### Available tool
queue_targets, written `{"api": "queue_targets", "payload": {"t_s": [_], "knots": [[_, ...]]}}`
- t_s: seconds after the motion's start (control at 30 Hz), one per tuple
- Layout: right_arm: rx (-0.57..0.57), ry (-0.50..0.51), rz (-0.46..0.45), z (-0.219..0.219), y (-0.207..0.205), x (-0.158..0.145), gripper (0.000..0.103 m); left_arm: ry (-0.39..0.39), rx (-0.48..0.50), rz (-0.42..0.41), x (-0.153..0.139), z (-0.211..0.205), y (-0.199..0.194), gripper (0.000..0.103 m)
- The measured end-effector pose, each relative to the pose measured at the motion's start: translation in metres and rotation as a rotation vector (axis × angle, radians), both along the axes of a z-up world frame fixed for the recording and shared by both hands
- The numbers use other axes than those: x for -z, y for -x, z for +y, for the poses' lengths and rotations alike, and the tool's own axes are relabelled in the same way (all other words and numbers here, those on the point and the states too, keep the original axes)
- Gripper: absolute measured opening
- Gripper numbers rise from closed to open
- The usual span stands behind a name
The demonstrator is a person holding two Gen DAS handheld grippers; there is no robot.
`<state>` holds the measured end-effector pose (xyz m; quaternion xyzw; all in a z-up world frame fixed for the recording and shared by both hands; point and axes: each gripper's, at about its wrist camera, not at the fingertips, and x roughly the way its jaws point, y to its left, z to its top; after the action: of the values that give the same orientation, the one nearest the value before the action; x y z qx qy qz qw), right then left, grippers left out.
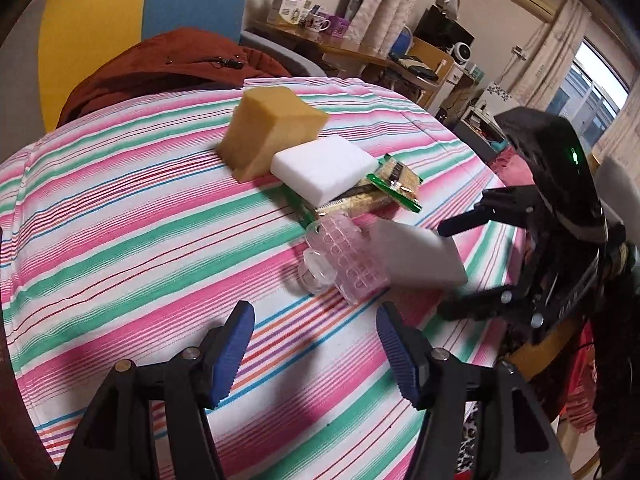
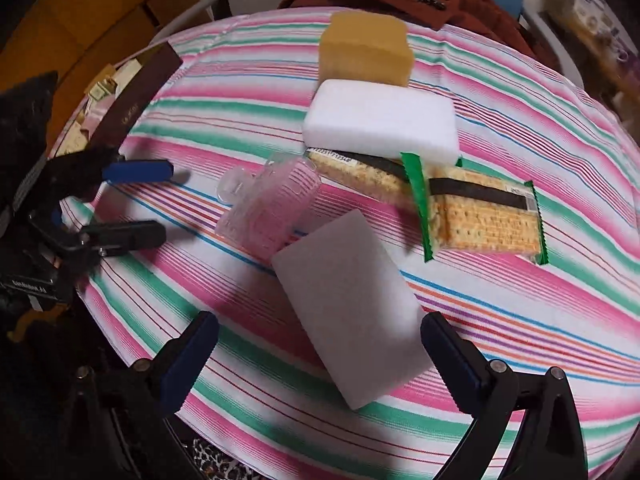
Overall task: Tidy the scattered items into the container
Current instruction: 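Grasp the white sponge with the right tool while the left tool grasps the clear pink hair roller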
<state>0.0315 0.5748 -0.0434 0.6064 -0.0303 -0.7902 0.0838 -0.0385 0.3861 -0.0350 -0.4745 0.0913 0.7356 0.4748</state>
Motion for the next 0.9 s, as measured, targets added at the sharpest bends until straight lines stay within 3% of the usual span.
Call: {"api": "queue_targets", "payload": {"t_s": [0.3, 0.47, 0.7, 0.9], "knots": [[0.000, -0.086, -0.027, 0.009, 0.013, 0.013, 0.103, -0.036, -0.028, -0.142, 0.000, 0.019, 0.011, 0.064], [0.017, -0.076, -0.032, 0.016, 0.015, 0.015, 0.102, -0.029, -0.015, -0.123, -0.003, 0.028, 0.008, 0.064], [0.031, -0.084, -0.032, 0.023, 0.016, 0.014, 0.074, 0.002, -0.050, -0.115, -0.006, 0.034, 0.009, 0.064], [0.105, -0.084, -0.040, 0.041, 0.016, 0.012, 0.074, 0.055, -0.068, -0.079, -0.010, 0.049, 0.005, 0.064]]}}
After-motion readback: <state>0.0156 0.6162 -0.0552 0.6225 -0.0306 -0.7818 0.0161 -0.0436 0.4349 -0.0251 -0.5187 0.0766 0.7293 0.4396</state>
